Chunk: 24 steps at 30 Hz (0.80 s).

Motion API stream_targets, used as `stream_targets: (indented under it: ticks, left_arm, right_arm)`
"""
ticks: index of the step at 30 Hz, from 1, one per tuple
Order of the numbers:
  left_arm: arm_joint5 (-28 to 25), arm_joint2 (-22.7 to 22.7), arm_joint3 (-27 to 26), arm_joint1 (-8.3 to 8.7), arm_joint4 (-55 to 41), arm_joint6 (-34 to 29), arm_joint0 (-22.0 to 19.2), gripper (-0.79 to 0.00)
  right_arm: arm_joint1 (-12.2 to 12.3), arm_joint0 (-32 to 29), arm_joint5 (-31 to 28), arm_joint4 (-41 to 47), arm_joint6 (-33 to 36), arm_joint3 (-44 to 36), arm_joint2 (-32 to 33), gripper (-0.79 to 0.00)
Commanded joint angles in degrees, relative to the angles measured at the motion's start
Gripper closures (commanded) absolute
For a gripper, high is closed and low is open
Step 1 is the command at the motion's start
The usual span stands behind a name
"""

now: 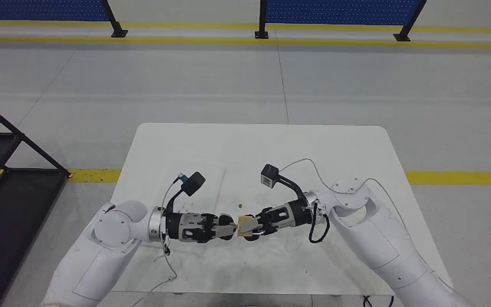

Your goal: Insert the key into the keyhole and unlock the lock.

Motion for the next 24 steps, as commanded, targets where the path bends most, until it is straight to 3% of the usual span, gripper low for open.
stream_targets:
  ticks: [1, 24]
  left_arm:
    - [-0.77, -0.03, -0.18, 0.04, 1.03, 0.7, 0.11, 0.0]
    - [-10.16, -0.02, -2.04, 1.05, 11.68, 10.09, 2.07, 0.0]
  right_arm:
    - [0.0, 0.0, 0.0, 0.0, 0.0, 0.0, 0.0, 0.0]
    - [0.0, 0.0, 0.0, 0.0, 0.0, 0.0, 0.0, 0.0]
